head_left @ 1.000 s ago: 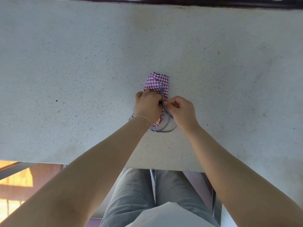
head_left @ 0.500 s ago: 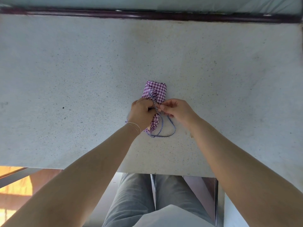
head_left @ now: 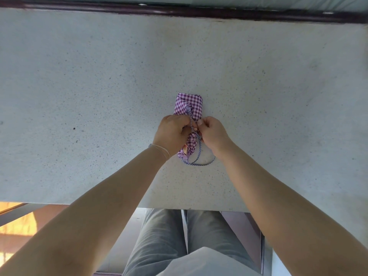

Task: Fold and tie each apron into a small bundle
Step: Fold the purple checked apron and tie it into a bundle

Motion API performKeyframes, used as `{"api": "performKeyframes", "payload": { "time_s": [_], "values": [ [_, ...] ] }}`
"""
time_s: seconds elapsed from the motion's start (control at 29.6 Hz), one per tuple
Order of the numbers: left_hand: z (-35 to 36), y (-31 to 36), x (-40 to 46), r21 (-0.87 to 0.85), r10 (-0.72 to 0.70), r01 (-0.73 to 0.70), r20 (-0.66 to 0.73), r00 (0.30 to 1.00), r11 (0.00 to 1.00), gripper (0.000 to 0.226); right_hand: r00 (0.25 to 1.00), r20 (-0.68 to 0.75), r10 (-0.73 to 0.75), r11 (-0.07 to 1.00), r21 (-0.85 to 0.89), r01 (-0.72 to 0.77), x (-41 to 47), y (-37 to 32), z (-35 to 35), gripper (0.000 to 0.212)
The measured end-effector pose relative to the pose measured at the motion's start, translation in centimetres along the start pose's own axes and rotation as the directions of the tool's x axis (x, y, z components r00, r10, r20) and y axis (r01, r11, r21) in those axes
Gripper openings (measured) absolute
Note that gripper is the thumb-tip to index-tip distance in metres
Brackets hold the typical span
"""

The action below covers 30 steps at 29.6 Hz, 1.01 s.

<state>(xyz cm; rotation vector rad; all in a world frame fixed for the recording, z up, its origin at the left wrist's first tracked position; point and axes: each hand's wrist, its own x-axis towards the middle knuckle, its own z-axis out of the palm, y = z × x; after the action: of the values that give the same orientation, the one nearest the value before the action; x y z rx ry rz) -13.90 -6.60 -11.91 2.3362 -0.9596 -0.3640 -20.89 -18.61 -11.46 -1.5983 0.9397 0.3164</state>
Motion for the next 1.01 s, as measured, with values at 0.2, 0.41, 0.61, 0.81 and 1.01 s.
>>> {"api": "performKeyframes", "payload": {
  "time_s": [0.2,0.41,0.61,0.81,1.01],
  "values": [
    [-1.3,0.9,1.0,0.209,0.174,-0.232,0.259,0.95,0.95,0.01,0.986,-0.114,-0.124,0.99,-0.078,0.115,-0.6,-0.1,-0.2,0.009],
    [-2.0,1.6,2.9,-0.103,-0.168,0.244,0.476,0.863,0.964,0.014,0.858,-0.116,-0.5,0.79,-0.468,0.396,-1.6,1.4,0.0,0.008],
    [-3.0,0.4,4.2,-0.301,-0.232,0.73,0.815,0.531,0.613,0.03,0.726,-0.073,-0.684,0.615,-0.592,0.52,-2.7,2.4,-0.3,0.005],
    [-4.0,0.7,4.4,-0.265,-0.269,0.841,0.865,0.423,0.471,0.027,0.458,0.105,-0.883,0.266,-0.692,0.671,-2.9,2.0,-1.7,0.007],
    [-5.3,2.0,3.7,-0.3,-0.286,0.754,0.793,0.538,0.584,0.026,0.43,0.274,-0.861,0.191,-0.609,0.77,-3.5,1.0,-3.7,0.016]
  ]
}}
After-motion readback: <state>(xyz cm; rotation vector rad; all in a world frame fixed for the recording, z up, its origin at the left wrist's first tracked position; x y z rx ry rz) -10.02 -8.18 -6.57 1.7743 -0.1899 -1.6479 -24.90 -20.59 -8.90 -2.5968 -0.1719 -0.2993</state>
